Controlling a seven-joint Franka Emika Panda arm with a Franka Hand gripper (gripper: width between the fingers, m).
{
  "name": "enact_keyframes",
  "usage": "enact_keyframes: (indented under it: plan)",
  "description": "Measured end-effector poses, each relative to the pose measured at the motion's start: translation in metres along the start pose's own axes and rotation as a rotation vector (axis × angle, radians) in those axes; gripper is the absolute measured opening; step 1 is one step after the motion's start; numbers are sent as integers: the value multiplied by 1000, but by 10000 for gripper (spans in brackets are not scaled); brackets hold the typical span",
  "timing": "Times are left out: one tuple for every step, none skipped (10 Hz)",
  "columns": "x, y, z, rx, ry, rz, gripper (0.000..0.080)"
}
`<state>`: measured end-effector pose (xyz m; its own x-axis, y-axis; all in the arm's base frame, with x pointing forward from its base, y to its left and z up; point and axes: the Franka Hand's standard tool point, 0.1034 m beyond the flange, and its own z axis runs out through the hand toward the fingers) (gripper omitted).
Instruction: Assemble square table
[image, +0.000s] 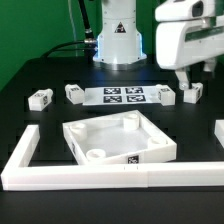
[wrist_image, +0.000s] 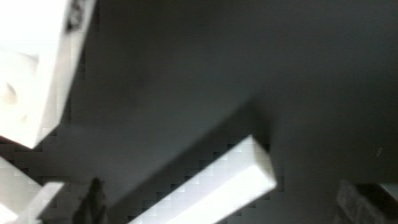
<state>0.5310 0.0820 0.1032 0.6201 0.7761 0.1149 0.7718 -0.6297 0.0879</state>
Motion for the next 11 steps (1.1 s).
enact_keyframes:
  plan:
    - [-15,5,2,6,-12,-129,649]
    - [-30,14,4,9,-20,-256,650]
    - [-43,18,7,-2,-12,-381,650]
    - [-49,17,9,-1,-15,-427,650]
    - [-49,18,9,-2,-18,-480,649]
    - [-49,18,10,-1,-19,-518,649]
    - [-53,23,9,-3,-34,-647,650]
    - [-62,38,6,-11,-65,-775,650]
    - [-75,52,7,-7,-85,-870,649]
    - [-89,61,13,10,-97,-935,649]
    - [-103,61,23,37,-106,-972,650]
